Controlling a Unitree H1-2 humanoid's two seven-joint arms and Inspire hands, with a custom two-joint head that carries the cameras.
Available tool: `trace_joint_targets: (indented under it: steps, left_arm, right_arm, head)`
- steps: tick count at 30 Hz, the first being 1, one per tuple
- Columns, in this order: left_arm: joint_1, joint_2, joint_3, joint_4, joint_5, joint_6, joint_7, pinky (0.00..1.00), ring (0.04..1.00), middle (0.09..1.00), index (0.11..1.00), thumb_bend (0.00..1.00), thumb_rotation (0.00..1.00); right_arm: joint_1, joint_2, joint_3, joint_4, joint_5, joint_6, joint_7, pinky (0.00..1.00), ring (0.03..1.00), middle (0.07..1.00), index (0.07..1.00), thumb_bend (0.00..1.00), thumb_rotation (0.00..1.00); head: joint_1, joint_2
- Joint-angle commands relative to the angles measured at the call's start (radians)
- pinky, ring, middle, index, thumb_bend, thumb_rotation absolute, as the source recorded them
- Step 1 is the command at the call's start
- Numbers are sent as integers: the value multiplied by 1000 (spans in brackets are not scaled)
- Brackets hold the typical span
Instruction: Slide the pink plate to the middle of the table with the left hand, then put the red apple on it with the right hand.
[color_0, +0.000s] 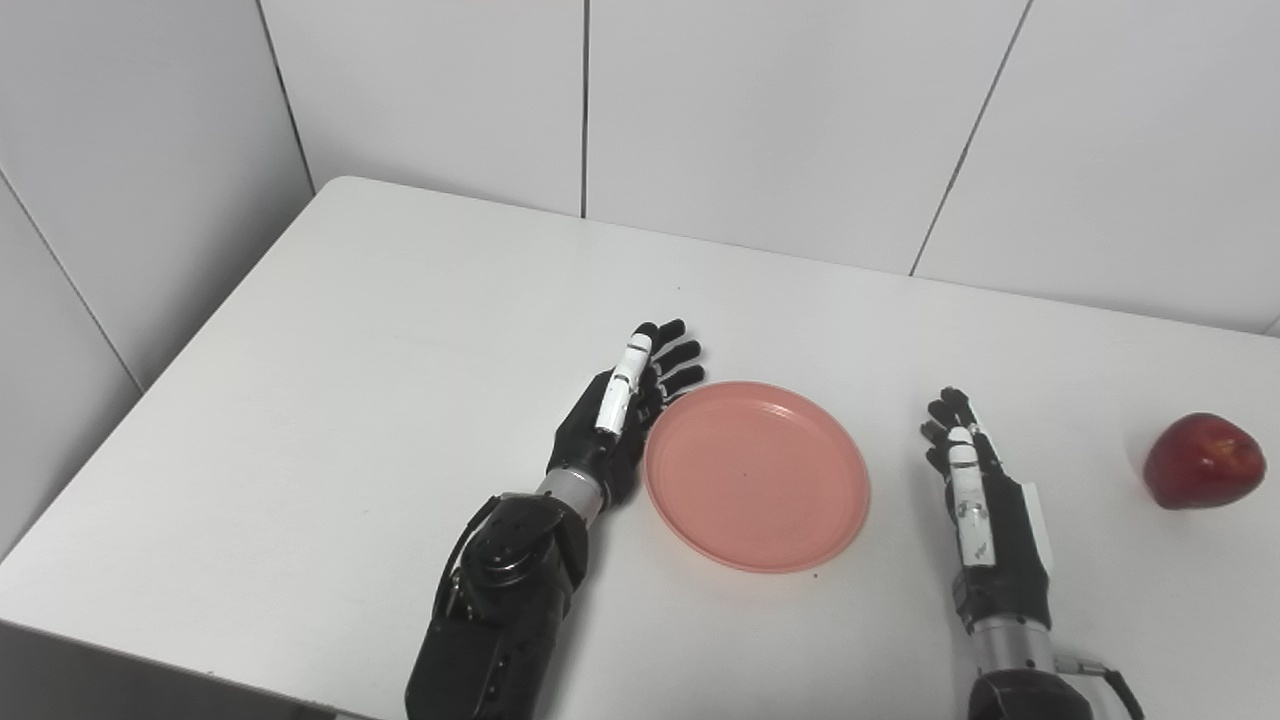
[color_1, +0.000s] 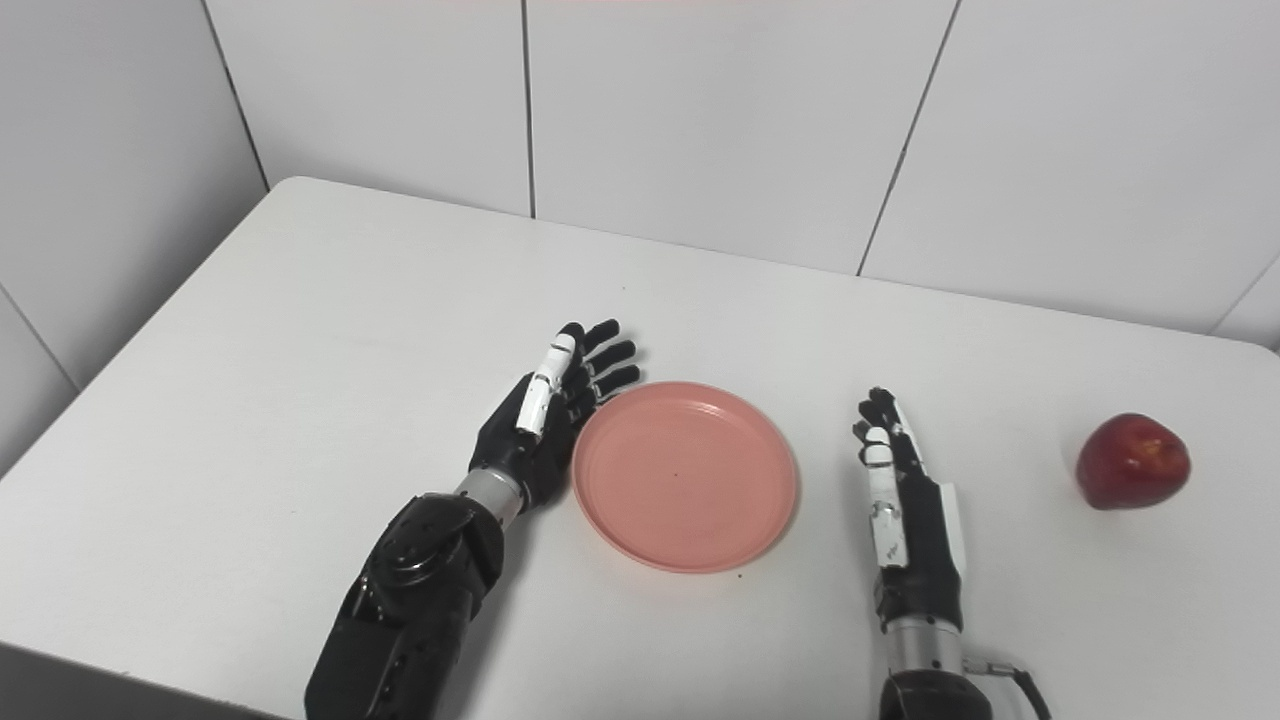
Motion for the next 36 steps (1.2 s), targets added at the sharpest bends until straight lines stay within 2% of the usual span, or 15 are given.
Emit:
trace_joint_targets:
  steps: [1,14,19,28,30,32,33,36]
  left_arm:
    - [11,-11,-9,-17,-7,26,-11,881,891,903,891,364,1000]
    - [20,5,-7,-28,-8,21,-29,886,892,900,888,366,1000]
    - [19,8,-4,-29,4,16,-29,885,893,901,889,366,1000]
    - [25,31,-4,-10,49,-28,-34,865,876,891,882,368,1000]
    - [26,30,4,-2,41,-37,-37,871,876,891,881,369,1000]
    - [27,29,11,4,34,-43,-41,878,876,891,880,369,1000]
    - [26,29,16,11,27,-46,-44,876,876,891,880,368,1000]
    - [26,28,28,21,14,-50,-52,875,878,892,883,368,1000]
  right_arm:
    - [-32,10,4,-43,-8,20,-11,938,911,917,920,148,1000]
    - [-40,37,9,-55,-38,66,-33,939,904,909,910,158,1000]
    - [-46,35,8,-49,-50,43,-46,932,900,904,910,171,1000]
    - [-56,31,-8,-63,-64,29,-62,880,874,894,905,195,1000]
    - [-62,20,-2,-77,-113,43,-78,875,865,882,893,236,1000]
    - [-66,8,4,-96,-155,60,-86,839,855,876,882,361,967]
    - [-71,-9,15,-108,-207,62,-93,813,844,865,872,441,959]
    - [-79,-33,29,-143,-317,90,-104,796,840,856,864,546,922]
  head:
    - [0,1]
    - [-53,7]
    - [-64,7]
    - [-154,15]
    - [-164,13]
    - [-164,13]
    - [-210,6]
    - [-227,4]
